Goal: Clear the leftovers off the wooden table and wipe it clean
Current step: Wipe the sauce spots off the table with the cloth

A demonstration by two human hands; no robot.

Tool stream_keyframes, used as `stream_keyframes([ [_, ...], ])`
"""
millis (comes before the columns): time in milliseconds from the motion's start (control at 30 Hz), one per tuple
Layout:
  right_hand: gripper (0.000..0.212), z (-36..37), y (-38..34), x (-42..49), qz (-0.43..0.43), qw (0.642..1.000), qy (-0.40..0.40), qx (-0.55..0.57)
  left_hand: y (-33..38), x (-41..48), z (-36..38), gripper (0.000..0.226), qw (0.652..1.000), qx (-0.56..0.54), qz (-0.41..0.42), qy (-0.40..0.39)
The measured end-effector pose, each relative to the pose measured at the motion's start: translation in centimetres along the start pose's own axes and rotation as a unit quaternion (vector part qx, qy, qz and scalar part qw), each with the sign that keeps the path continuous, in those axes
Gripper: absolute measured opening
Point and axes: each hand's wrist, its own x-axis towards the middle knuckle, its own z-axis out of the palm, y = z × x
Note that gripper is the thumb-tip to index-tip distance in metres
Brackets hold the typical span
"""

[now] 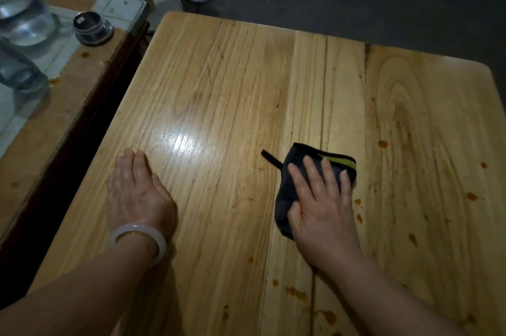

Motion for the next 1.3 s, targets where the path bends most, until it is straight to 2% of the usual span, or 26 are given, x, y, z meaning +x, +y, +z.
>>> stream_keyframes([
  [200, 0.063, -0.1, 0.5, 1.0, -0.018, 1.0, -0.003, -0.012, -0.2, 0.3, 0.0, 0.052, 1.0, 0.002, -0.001, -0.001],
  [367, 0.065, -1.5, 1.5, 5.6, 0.008, 1.0, -0.027, -0.014, 0.2, 0.2, -0.1, 0.052, 1.0, 0.005, -0.005, -0.001],
  [700, 0.059, -3.0, 4.0, 14.5, 0.03, 1.0, 0.001, 0.01, 0.1, 0.7, 0.1, 0.051, 1.0, 0.007, 0.0, 0.009],
  [900, 0.054, -2.6, 3.5, 12.3, 0.014, 0.998, 0.029, 0.054, 0.0, 0.3, 0.3, 0.051, 1.0, 0.008, 0.001, 0.018],
  [1067, 0.051, -1.4, 2.2, 7.2, -0.045, 0.99, 0.051, 0.127, 0.1, 0.3, 0.2, 0.051, 1.0, 0.006, 0.003, 0.018],
  [1133, 0.049, -1.0, 1.7, 5.2, -0.062, 0.98, 0.057, 0.183, 0.2, 0.1, 0.1, 0.051, 1.0, 0.007, 0.005, 0.017],
  [1200, 0.046, -1.5, 1.2, 3.6, -0.037, 0.958, 0.035, 0.284, 0.2, 0.0, 0.1, 0.052, 1.0, 0.002, 0.005, 0.01],
  [1233, 0.046, -1.9, 1.0, 2.9, 0.002, 0.938, 0.014, 0.347, 0.1, 0.0, 0.1, 0.052, 1.0, -0.003, 0.004, 0.003],
  [1300, 0.047, -3.2, 0.7, 1.9, 0.083, 0.87, -0.034, 0.484, -0.1, 0.2, 0.0, 0.052, 1.0, -0.014, 0.006, -0.013],
])
